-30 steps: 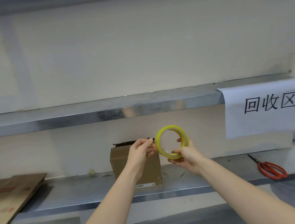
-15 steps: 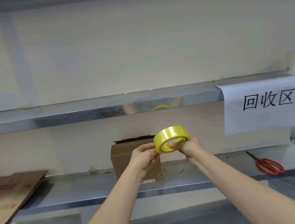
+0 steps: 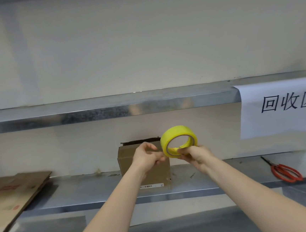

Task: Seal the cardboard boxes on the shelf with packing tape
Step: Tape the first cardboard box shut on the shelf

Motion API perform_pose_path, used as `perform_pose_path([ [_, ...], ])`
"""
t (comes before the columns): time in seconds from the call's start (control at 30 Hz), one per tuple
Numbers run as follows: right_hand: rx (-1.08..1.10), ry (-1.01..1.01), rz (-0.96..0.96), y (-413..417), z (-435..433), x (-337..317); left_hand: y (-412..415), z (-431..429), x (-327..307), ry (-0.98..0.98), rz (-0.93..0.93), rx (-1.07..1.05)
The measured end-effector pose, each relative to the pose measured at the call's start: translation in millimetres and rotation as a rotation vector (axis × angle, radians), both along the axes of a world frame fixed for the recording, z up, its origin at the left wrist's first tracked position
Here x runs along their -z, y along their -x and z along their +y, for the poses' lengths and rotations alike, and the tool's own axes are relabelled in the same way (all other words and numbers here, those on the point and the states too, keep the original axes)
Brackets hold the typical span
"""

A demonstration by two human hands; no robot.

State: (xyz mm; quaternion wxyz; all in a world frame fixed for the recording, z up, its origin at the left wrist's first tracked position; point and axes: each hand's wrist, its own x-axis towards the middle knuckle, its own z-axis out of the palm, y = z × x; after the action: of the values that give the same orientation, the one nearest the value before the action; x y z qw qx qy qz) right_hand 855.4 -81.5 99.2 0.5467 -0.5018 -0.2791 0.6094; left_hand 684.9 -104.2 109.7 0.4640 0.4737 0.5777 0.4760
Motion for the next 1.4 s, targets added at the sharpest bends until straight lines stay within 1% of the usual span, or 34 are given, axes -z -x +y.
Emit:
perform_pose_path([
  [0.03,0.093,0.018,-0.049,-10,6,2,14,5,-1,-0.005,0.036,-0.058],
  [0.07,0.191,0.027,-0.185,-24,12,5,31,9,-3,-0.005,0.051,-0.122],
  [0.13,0.309,0.047,-0.593,-50,15,7,64,15,-9,-0.005,0.026,-0.168],
  [0.17,0.334,0.056,-0.695,-57,14,8,73,18,-13,-0.003,0.033,-0.149],
  [0.2,0.339,0.051,-0.723,-59,14,9,77,22,-14,-0.008,0.054,-0.128],
  [0.33,0.287,-0.026,-0.635,-47,21,9,69,32,-16,-0.011,0.143,-0.105],
  [0.4,0.25,-0.018,-0.562,-46,25,6,73,38,-14,0.01,0.112,-0.109],
  [0.5,0.27,-0.006,-0.455,-45,30,6,74,43,-12,0.034,0.083,-0.114],
  [0.53,0.286,-0.006,-0.45,-44,33,7,74,45,-11,0.027,0.099,-0.13],
  [0.63,0.331,-0.008,-0.546,-44,42,11,78,47,-9,-0.03,0.134,-0.189],
  [0.77,0.38,0.006,-0.517,-43,47,13,89,50,-5,-0.053,-0.009,-0.231],
  [0.87,0.449,-0.008,-0.427,-30,53,12,99,59,-5,0.005,-0.01,-0.275],
  [0.97,0.473,-0.044,-0.333,-11,65,5,111,70,-7,0.013,-0.094,-0.274],
  [1.1,0.483,-0.105,-0.334,15,83,-3,131,89,-8,0.027,-0.153,-0.233],
  [1.17,0.477,-0.113,-0.295,28,91,-7,137,98,-6,0.051,-0.154,-0.189],
  [1.27,0.445,-0.072,-0.242,44,103,-8,145,109,2,0.117,-0.155,-0.154],
  [1.4,0.419,0.012,-0.133,58,116,-2,151,123,20,0.21,-0.232,-0.11],
])
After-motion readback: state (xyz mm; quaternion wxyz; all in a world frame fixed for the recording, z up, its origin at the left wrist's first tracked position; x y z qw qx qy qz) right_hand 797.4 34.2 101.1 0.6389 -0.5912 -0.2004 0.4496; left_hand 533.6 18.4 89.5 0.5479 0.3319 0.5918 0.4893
